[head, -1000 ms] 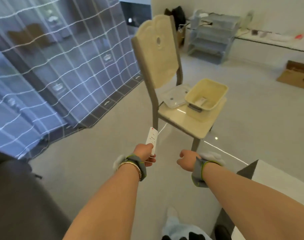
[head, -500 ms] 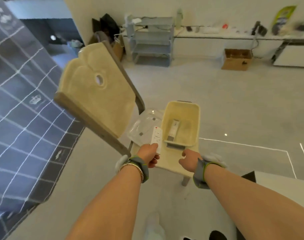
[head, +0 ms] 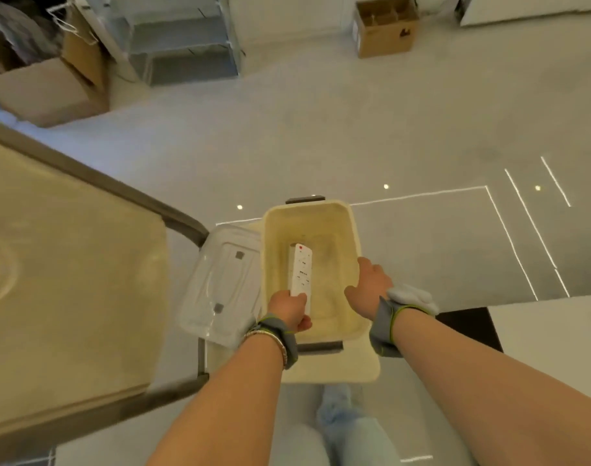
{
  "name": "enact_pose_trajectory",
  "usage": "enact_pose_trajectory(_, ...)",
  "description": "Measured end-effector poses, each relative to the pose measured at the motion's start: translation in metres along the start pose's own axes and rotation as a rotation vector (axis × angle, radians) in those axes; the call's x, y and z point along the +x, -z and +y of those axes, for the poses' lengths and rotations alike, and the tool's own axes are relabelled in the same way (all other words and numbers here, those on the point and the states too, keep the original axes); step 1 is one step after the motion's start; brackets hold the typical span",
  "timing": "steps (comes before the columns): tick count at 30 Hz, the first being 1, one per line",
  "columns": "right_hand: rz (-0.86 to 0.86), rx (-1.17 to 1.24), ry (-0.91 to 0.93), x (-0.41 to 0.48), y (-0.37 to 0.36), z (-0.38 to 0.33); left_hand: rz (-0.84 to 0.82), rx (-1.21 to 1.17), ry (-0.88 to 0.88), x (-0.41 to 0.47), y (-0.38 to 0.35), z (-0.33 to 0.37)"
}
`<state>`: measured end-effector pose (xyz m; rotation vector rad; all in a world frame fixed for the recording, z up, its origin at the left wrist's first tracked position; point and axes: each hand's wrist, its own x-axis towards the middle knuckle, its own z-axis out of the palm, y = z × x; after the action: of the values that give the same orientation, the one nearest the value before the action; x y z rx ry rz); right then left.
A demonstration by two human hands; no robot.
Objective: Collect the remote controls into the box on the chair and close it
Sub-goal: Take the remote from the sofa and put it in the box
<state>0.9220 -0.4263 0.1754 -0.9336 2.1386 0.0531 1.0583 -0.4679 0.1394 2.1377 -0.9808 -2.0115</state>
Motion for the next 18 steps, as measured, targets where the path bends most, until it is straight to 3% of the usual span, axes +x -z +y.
enact_pose_trajectory(5, 0.026, 0.137, -0.031, 0.028, -0.026, 0.010, 0.000, 0.002, 0.029, 0.045, -0.025, -0.006)
enact_pose_trajectory(11, 0.178, 0.359, -0.104, 0.050, -0.071, 0.020, 0.078, 0.034, 0.079, 0.094, -0.052, -0.016)
enact_pose_trajectory(18, 0.148, 0.301, -0.075, 0.042, -0.060, 0.017, 0.115, 0.277, 0.097, 0.092, -0.045, -0.020)
